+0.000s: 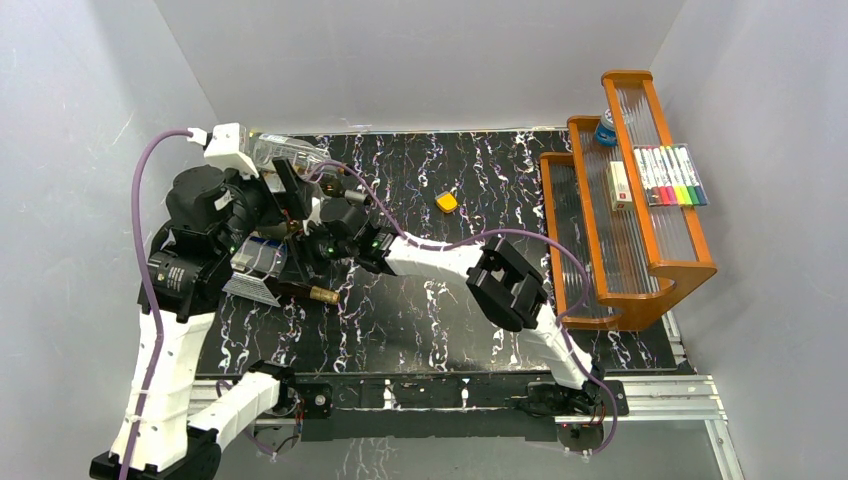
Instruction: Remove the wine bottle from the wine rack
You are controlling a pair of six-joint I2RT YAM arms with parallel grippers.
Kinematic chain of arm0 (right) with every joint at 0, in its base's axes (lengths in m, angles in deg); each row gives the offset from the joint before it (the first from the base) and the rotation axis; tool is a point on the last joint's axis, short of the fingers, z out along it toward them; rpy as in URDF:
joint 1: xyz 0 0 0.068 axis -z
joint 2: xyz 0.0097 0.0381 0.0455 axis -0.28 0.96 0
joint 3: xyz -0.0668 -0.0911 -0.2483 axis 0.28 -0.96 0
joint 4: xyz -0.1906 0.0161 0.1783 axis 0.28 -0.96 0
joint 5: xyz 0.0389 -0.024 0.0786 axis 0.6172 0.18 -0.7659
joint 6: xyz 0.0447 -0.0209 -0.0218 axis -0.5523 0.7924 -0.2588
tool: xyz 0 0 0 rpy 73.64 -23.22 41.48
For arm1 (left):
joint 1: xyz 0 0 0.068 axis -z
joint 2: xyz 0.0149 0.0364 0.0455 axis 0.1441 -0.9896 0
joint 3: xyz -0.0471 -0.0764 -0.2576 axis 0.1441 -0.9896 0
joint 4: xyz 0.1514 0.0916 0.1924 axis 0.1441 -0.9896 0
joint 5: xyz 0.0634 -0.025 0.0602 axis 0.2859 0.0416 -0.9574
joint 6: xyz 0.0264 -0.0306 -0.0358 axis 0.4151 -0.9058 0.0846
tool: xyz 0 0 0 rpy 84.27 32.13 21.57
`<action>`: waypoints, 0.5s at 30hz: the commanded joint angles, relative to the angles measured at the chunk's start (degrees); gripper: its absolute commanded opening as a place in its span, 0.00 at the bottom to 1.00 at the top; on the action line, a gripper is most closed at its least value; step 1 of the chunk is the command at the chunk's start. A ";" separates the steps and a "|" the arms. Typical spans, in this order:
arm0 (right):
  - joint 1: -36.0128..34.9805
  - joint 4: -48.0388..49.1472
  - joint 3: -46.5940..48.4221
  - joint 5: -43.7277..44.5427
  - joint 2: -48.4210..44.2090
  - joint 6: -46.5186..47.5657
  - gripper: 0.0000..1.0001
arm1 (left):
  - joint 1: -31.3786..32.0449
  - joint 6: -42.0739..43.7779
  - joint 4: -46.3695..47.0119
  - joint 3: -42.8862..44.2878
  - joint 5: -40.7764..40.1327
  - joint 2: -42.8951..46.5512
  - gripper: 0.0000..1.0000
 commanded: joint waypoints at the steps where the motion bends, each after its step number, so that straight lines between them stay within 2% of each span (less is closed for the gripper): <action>1: -0.22 0.73 5.18 -2.01 2.00 -0.73 0.66 | 0.14 0.00 -0.42 1.36 -0.49 0.86 0.98; 11: -0.13 4.69 2.10 -3.41 -1.31 -4.08 0.34 | 0.12 -0.59 -0.63 2.87 -0.35 -0.84 0.98; 15: -0.07 9.33 -1.90 -3.98 -4.56 -6.89 0.27 | 0.09 -0.53 -0.82 4.55 -0.56 -1.98 0.98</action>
